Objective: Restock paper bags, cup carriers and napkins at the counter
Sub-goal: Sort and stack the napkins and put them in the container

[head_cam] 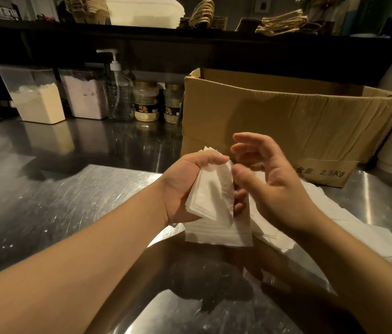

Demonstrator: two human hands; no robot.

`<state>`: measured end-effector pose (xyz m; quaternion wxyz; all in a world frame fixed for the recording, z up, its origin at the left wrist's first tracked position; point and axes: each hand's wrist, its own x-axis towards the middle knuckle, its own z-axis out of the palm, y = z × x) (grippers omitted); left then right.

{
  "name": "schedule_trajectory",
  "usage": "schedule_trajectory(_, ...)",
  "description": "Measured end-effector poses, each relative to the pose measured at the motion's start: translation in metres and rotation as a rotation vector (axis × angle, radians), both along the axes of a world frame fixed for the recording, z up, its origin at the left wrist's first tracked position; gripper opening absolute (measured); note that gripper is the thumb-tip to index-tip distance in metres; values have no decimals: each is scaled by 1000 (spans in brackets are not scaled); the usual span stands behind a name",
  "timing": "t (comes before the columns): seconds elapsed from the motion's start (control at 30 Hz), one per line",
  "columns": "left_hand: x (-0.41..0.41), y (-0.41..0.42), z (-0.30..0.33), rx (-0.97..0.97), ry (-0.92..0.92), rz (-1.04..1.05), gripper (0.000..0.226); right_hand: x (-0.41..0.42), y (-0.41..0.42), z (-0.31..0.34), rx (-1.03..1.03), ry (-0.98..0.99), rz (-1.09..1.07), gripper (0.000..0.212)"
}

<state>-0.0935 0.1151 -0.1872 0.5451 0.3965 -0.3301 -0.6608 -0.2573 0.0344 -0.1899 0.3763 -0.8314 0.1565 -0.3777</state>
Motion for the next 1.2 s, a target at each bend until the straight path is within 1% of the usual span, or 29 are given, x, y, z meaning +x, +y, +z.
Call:
schedule_trajectory(0.07, 0, -1, 0, -24, 75, -25, 50, -3, 2, 1, -80, 211, 101, 91)
schedule_trajectory(0.1, 0, -1, -1, -32, 88, -39, 46, -3, 4, 2, -119, 302, 131, 107)
schedule_trajectory(0.13, -1, -2, -3, -41, 73, -36, 42, -3, 6, 2, -155, 367, 146, 117)
schedule_trajectory(0.2, -2, -2, -3, -58, 32, 3, 39, -2, 11, 4, -199, 435, 123, 120)
schedule_trajectory(0.33, -2, -3, -4, -93, -2, 65, 37, 1, 10, 4, -240, 410, 69, 121)
schedule_trajectory(0.47, -3, -1, -3, -59, -25, 56, 44, 0, 10, 4, -263, 426, 92, 123)
schedule_trajectory(0.57, -4, -2, -3, -60, -12, 74, 37, -2, 11, 4, -237, 386, 112, 120)
schedule_trajectory(0.7, -5, -1, -2, -43, -17, 53, 41, -1, 10, 3, -251, 386, 109, 121)
schedule_trajectory(0.8, -2, -1, -1, -5, 3, 66, 34, -1, 7, 1, -223, 309, 116, 115)
schedule_trajectory(0.87, 0, 0, 0, 8, 56, 49, 41, -1, 5, 0, -179, 240, 82, 103)
schedule_trajectory(0.93, 3, 0, 0, 8, 59, 74, 48, 1, 2, -3, -194, 209, 24, 89)
schedule_trajectory(1.0, 4, 1, 3, -4, 73, 118, 43, 3, 0, -5, -211, 200, -17, 79)
schedule_trajectory(1.1, 4, 2, 7, -33, 121, 123, 42, 2, 2, -3, -175, 162, -34, 64)
schedule_trajectory(1.2, 10, 2, 9, -64, 171, 119, 43, 2, 5, -2, -167, 101, -69, 31)
